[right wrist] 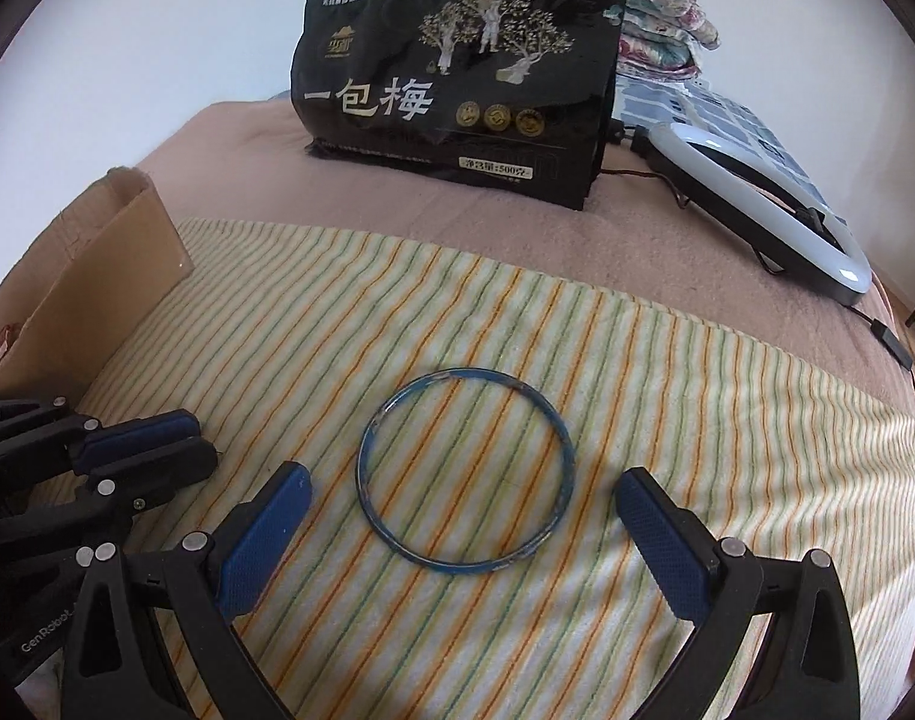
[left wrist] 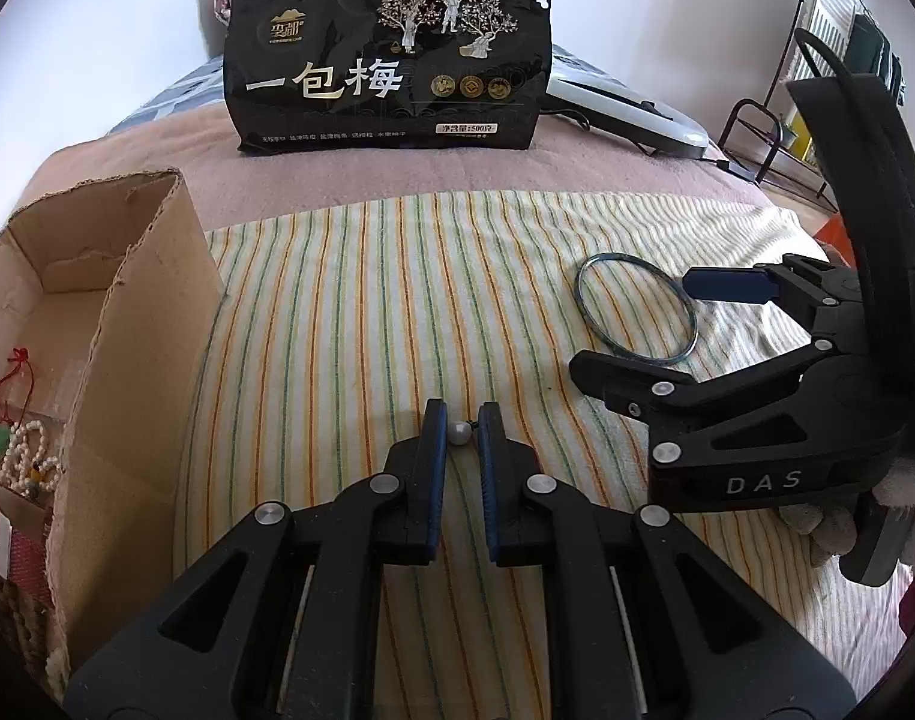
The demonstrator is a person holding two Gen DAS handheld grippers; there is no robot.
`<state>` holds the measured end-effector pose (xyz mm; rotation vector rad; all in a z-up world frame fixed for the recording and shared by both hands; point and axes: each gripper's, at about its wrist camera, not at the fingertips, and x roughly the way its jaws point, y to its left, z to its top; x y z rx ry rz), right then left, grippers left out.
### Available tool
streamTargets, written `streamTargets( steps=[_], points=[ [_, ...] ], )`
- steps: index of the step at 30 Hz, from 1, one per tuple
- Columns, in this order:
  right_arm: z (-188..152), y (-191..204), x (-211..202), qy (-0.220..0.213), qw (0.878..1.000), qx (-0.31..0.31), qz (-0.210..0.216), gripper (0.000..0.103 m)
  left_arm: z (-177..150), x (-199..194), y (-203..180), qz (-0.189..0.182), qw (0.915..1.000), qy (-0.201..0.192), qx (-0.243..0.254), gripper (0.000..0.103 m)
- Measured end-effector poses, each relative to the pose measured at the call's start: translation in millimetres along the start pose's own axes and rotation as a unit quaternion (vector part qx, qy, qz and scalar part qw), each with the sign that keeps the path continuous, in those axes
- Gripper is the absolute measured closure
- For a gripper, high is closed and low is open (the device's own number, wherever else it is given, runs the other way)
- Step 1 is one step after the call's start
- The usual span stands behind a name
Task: Organize jewelry
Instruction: 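Grasp the dark blue bangle rim with the right tool, then carry the bangle with the right tool and the bead with the left tool over the box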
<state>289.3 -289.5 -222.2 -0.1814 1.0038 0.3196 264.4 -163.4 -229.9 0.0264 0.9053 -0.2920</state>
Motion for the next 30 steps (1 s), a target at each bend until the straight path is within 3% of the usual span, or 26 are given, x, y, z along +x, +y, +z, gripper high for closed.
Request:
streamTargets(
  steps=[2, 6, 16, 30],
  points=[
    [1, 0, 0, -0.003, 1.0, 0.003, 0.004, 0.007, 0, 0, 0, 0.0, 1.0, 0.0, 0.0, 0.094],
    [2, -1, -3, -0.006, 1.0, 0.008, 0.001, 0.029, 0, 0, 0, 0.002, 1.0, -0.001, 0.002, 0.094],
    [-7, 0, -28, -0.019, 1.0, 0.019, 0.005, 0.03, -1, -14, 0, 0.0, 1.0, -0.002, -0.009, 0.094],
    [-24, -4, -116, -0.063, 0.997, 0.036, -0.013, 0.03, 1, -80, -15, -0.02, 0.9987, -0.047, -0.009, 0.094]
  ],
)
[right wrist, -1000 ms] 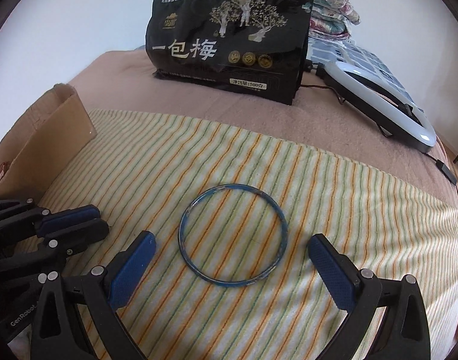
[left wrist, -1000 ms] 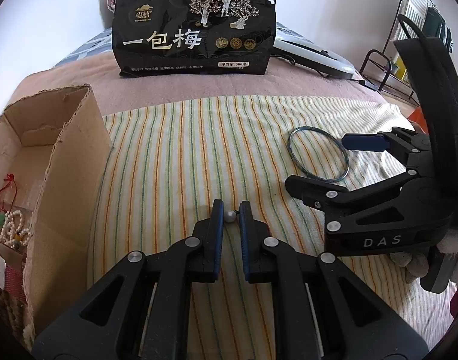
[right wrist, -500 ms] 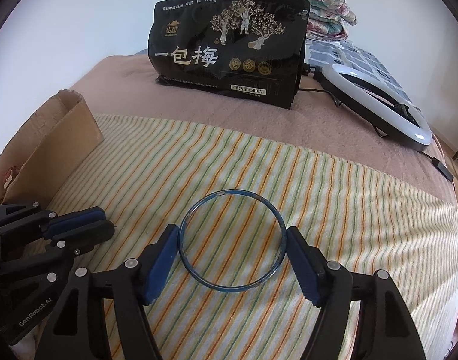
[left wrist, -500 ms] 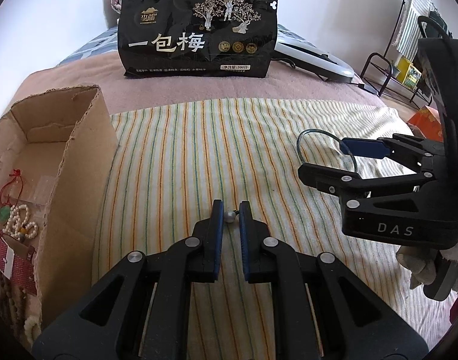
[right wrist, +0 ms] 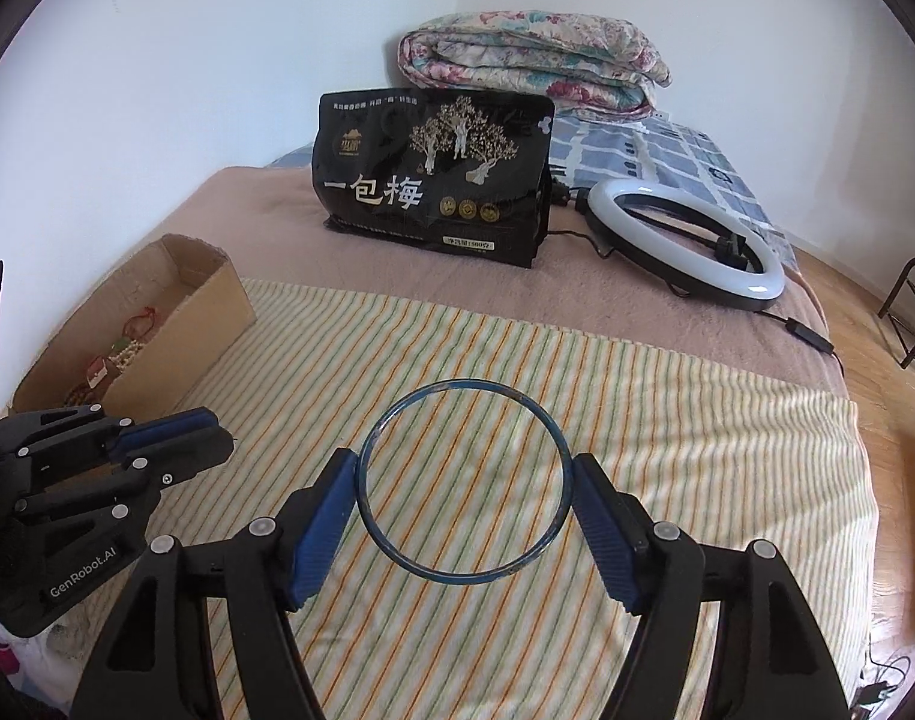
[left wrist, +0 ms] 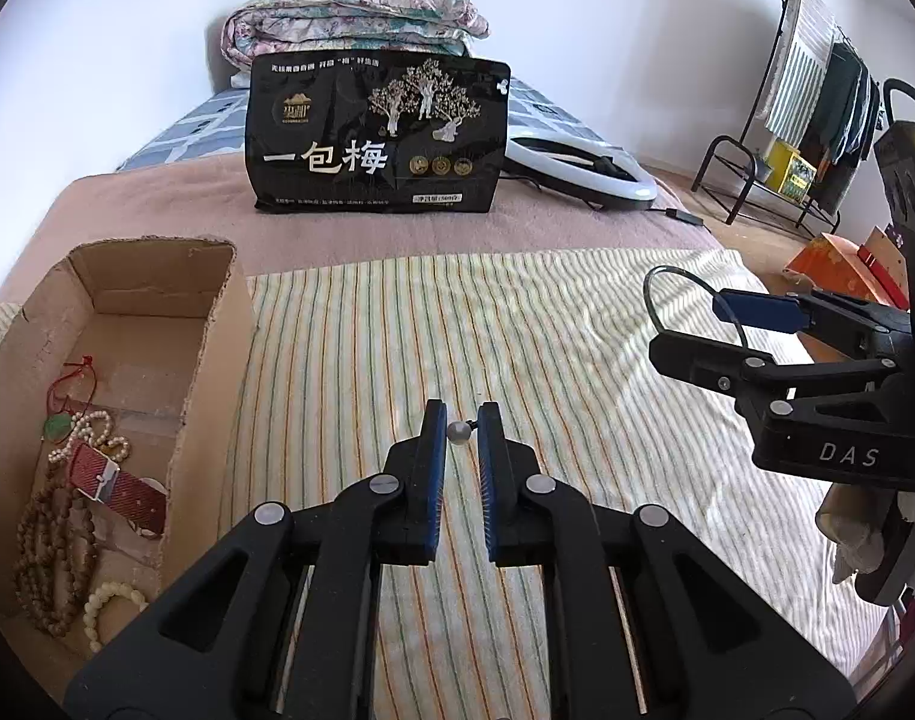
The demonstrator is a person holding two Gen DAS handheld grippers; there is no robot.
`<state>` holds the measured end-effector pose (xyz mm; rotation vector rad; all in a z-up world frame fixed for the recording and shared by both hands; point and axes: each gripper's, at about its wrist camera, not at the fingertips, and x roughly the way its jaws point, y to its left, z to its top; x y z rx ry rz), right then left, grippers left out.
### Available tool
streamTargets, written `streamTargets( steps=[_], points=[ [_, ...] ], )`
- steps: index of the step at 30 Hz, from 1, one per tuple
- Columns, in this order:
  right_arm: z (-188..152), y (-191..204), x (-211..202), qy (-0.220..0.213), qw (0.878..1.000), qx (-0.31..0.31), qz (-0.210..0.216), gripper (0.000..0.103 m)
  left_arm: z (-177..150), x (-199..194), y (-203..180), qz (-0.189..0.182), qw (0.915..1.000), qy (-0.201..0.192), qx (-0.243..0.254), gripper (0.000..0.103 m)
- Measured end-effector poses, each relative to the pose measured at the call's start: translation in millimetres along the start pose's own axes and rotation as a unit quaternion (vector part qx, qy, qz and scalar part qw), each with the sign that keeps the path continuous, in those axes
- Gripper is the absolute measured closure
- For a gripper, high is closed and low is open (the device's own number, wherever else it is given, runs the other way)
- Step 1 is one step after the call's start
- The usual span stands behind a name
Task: Organize jewelry
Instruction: 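Carry the bangle with the right tool and the bead with the left tool over the box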
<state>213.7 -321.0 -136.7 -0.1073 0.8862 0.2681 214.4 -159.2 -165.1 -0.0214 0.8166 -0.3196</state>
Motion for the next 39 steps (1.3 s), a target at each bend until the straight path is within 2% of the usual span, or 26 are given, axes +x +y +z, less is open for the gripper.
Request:
streamTargets(
  steps=[8, 20, 30, 39],
  points=[
    [5, 20, -41, -0.022, 1.0, -0.008, 0.003, 0.03, 7, -45, 10, -0.007, 0.9996, -0.027, -0.01, 0.094],
    [14, 71, -74, -0.041, 0.998, -0.035, 0.012, 0.03, 9, -98, 46, 0.016, 0.9977, -0.062, -0.021, 0.094],
    [27, 117, -78, -0.05, 0.996, -0.06, 0.031, 0.03, -2, -128, 95, 0.048, 0.9958, -0.072, -0.03, 0.094],
    [43, 156, -62, -0.051, 0.994, -0.072, 0.063, 0.03, -16, -143, 142, 0.076, 0.9934, -0.074, -0.045, 0.094]
  ],
)
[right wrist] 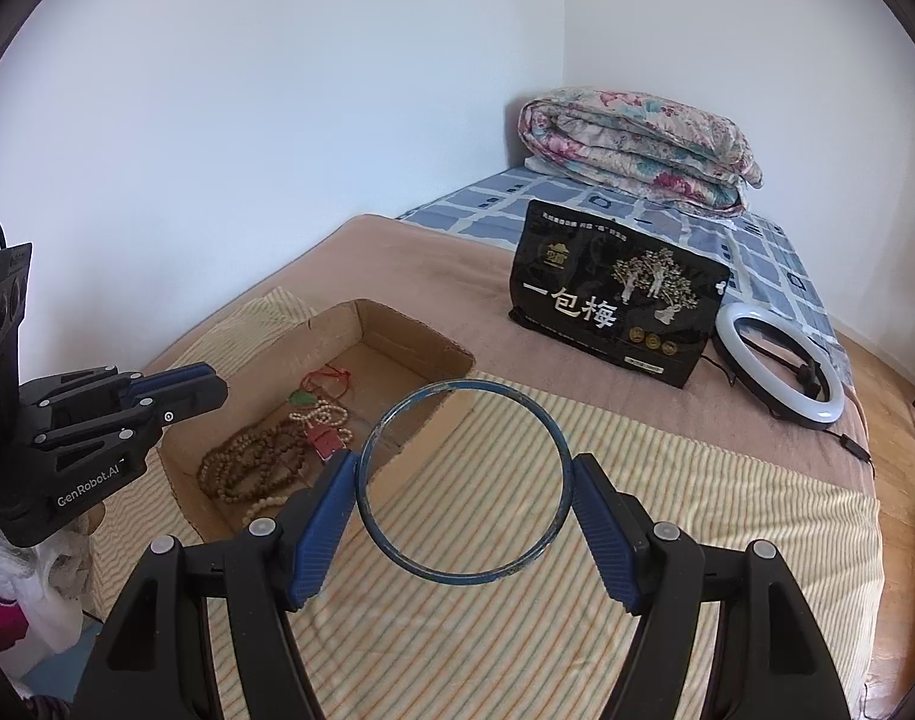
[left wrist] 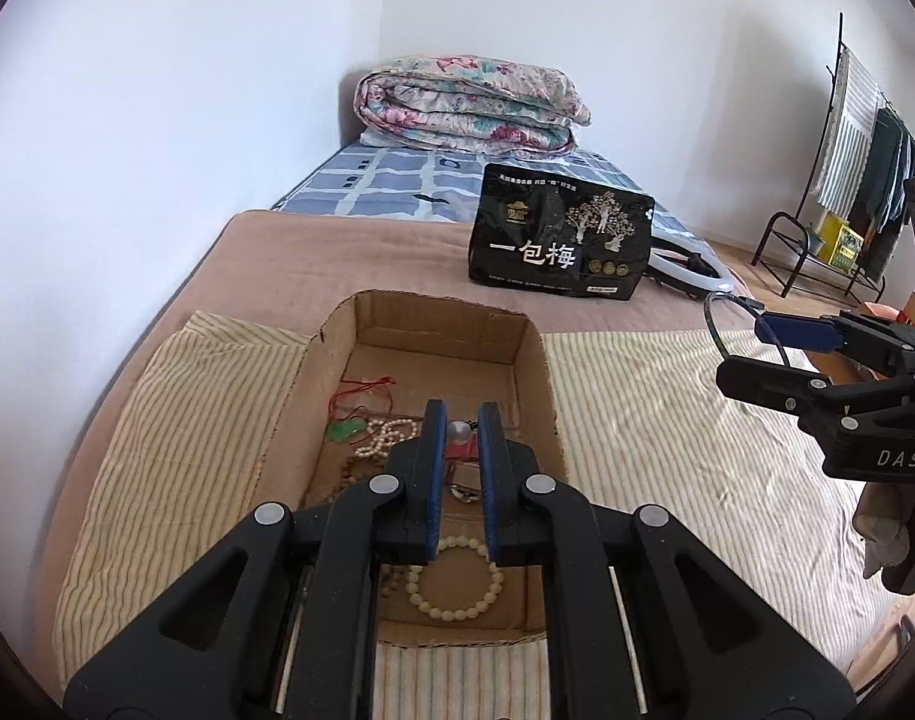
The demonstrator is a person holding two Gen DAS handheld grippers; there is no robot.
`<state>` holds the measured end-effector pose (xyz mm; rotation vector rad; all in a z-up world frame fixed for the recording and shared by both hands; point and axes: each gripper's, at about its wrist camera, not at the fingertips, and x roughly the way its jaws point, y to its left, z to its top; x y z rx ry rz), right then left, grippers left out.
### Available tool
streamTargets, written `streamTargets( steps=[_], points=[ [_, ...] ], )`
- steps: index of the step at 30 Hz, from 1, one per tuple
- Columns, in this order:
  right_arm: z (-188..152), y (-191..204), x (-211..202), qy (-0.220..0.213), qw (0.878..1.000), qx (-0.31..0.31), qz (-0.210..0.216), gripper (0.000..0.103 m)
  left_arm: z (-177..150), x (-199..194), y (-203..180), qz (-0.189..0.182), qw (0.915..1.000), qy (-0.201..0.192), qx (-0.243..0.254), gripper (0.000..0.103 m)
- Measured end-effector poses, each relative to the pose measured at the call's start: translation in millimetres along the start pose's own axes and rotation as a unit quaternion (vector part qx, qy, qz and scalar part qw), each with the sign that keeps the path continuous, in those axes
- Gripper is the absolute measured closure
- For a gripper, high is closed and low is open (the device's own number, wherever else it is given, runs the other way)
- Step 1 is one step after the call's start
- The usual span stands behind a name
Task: Organize jewelry
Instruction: 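Carry the bangle with the right tool and the bead with the left tool over the box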
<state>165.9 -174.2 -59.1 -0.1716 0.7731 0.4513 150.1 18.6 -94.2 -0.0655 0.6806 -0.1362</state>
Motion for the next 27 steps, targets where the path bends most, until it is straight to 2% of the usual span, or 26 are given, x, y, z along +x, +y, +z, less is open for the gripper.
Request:
streamTargets(
  steps=[12, 17, 27],
  points=[
    [20, 30, 45, 0.01, 1.0, -0.01, 0.027, 0.03, -15, 5, 22, 0.007, 0.9998, 0.015, -0.014, 0.094],
    [24, 31, 67, 0.018, 0.999, 0.001, 0.036, 0.03, -21, 14, 20, 0.004, 0.9996, 0.025, -0.012, 0.094],
    [35, 30, 98, 0.023, 0.999, 0.013, 0.045, 0.03, -22, 18, 16, 0.008, 0.9998, 0.017, -0.003, 0.094]
  ],
)
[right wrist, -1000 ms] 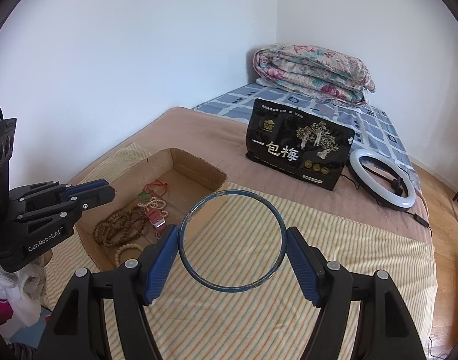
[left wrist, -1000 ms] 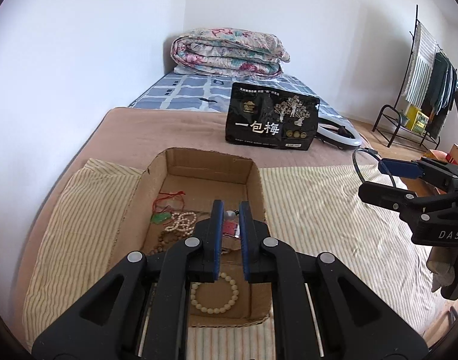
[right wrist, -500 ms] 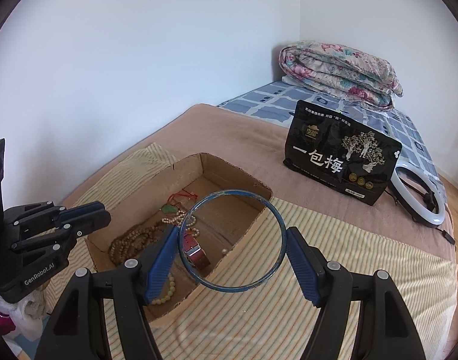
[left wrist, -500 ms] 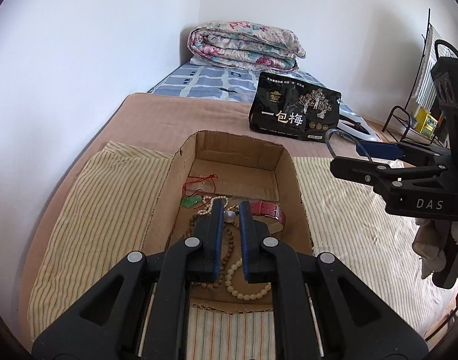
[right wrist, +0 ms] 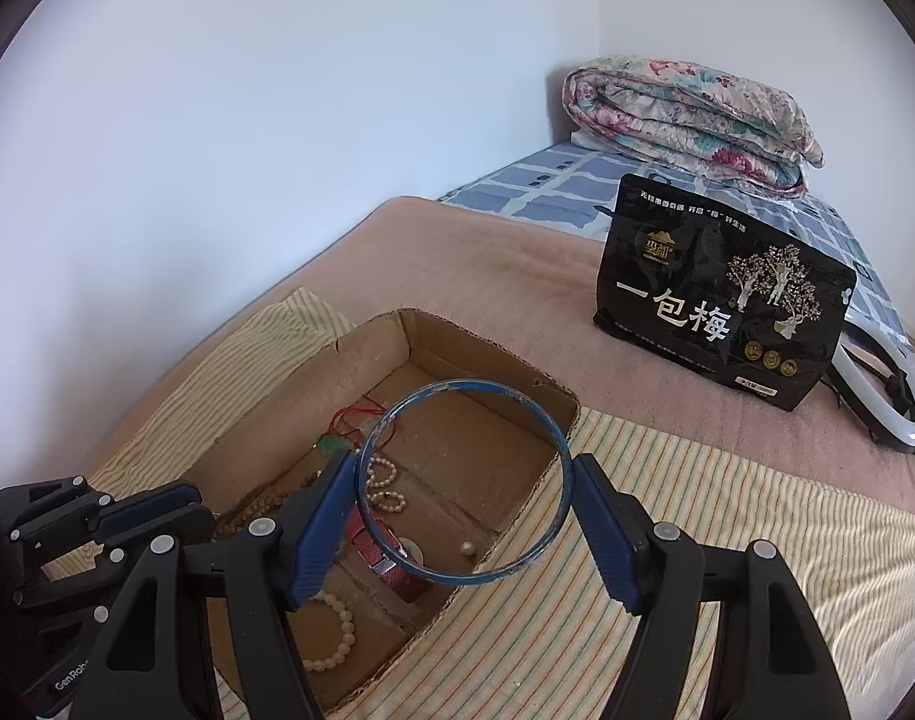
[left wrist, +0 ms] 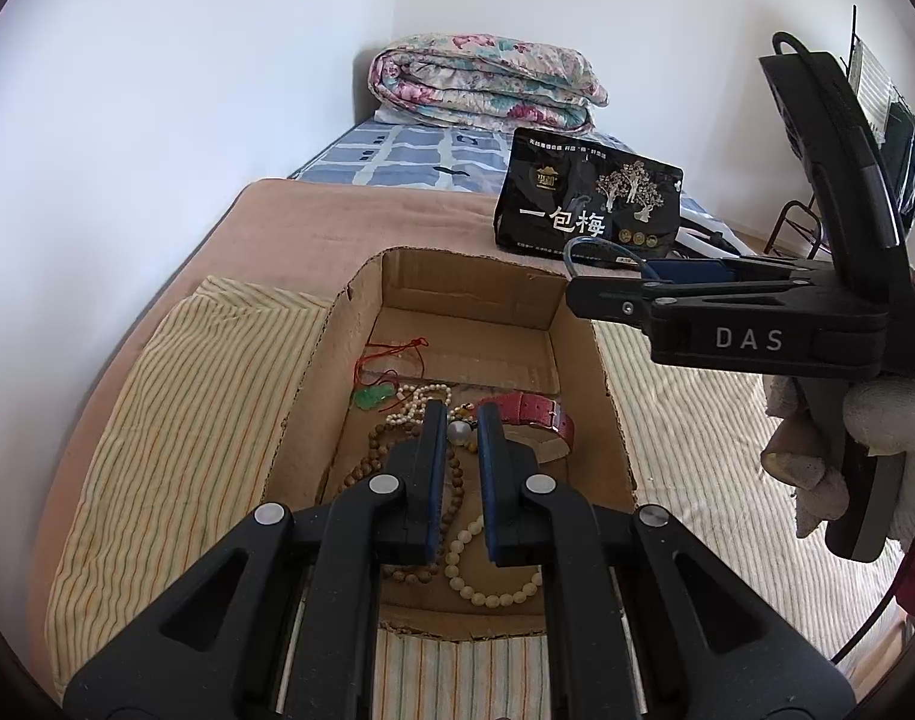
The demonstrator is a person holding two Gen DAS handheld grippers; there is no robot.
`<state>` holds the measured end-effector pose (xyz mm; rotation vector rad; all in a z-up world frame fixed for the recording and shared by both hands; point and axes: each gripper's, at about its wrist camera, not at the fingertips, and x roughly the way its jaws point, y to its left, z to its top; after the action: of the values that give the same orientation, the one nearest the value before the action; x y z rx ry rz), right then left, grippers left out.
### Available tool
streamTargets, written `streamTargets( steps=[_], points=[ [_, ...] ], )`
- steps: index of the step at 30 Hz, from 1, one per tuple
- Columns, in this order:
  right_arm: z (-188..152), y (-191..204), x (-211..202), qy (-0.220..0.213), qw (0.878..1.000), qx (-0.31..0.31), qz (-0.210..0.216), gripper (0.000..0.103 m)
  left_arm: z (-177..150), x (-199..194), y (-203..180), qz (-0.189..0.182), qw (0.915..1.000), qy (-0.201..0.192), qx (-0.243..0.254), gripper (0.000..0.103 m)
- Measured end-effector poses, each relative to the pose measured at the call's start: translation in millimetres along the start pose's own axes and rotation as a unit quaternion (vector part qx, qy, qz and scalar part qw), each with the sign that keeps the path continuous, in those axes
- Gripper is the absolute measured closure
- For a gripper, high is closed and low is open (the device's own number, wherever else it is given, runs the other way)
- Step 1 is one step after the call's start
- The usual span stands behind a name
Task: Organize jewelry
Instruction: 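Carry the bangle with the right tool and the bead with the left tool over the box, then open the right tool to drop the bangle while the left tool releases the bead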
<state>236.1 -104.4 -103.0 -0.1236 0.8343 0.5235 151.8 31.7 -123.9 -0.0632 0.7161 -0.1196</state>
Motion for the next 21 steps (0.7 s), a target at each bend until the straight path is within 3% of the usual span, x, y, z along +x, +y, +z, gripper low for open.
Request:
streamTargets(
  steps=[14, 17, 18, 20, 21],
  points=[
    [10, 6, 22, 0.002, 1.0, 0.006, 0.012, 0.029, 0, 10, 3, 0.001, 0.9999, 0.013, 0.006, 0.094],
    [10, 5, 23, 0.0, 1.0, 0.013, 0.009, 0.022, -1, 10, 1, 0.001, 0.9998, 0.016, 0.011, 0.094],
    [11, 5, 22, -0.004, 1.0, 0.015, 0.009, 0.015, -1, 10, 0, 0.0, 0.9998, 0.017, 0.011, 0.091],
    [11, 5, 19, -0.009, 1.0, 0.017, 0.007, 0.013, -1, 10, 0, 0.0, 0.9998, 0.015, 0.011, 0.054],
    [12, 5, 19, -0.009, 1.0, 0.017, 0.005, 0.013, -2, 8, 0, -0.001, 0.9999, 0.008, 0.009, 0.053]
  ],
)
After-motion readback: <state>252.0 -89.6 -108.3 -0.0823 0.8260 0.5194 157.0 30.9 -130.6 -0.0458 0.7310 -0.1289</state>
